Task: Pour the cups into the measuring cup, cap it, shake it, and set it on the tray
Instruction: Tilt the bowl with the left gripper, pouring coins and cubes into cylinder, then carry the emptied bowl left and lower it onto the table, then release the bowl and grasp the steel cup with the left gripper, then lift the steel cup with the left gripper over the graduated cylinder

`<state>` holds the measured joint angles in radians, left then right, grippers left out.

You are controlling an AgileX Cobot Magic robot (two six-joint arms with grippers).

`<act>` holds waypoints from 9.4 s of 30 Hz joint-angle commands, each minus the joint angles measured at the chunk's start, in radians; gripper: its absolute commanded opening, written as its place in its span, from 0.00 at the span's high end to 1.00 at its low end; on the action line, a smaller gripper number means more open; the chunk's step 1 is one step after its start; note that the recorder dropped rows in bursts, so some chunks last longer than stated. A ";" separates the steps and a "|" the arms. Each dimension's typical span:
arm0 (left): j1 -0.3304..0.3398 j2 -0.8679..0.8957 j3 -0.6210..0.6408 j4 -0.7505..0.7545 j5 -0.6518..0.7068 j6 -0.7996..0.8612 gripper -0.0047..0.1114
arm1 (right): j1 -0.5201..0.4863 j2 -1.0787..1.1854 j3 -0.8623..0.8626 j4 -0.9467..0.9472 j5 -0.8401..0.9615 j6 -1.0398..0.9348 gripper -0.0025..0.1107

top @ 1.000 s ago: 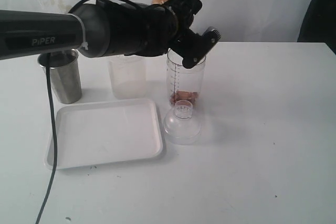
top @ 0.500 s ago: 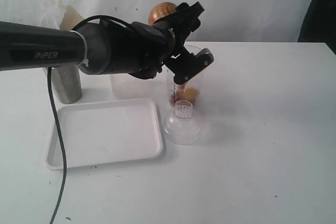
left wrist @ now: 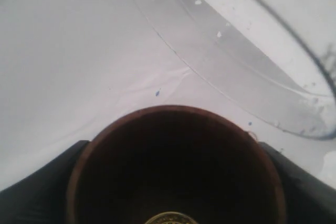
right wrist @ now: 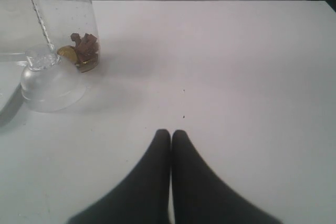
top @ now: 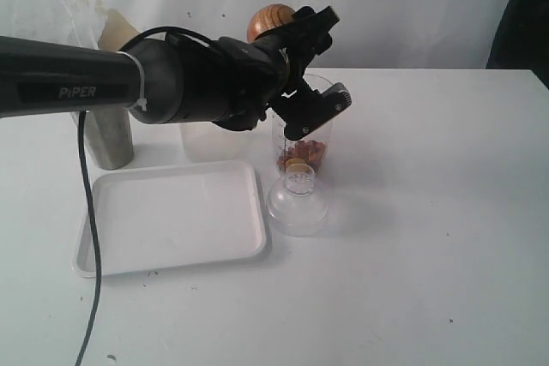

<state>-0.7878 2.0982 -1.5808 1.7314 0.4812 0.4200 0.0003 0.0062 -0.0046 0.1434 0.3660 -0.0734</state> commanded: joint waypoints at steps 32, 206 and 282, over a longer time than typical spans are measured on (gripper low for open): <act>0.453 -0.550 0.317 -1.381 -0.375 -0.737 0.96 | 0.003 -0.006 0.005 -0.003 -0.008 0.002 0.98; 0.666 -0.107 0.696 -1.535 -1.472 -0.551 0.96 | 0.028 -0.006 0.005 -0.003 -0.008 0.096 0.98; 0.204 -0.249 0.125 -1.225 -0.372 -0.621 0.96 | 0.028 -0.006 0.005 -0.003 -0.008 0.096 0.98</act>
<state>-0.5774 1.8617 -1.4424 0.4900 0.1418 -0.2198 0.0232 0.0062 -0.0046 0.1434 0.3660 0.0183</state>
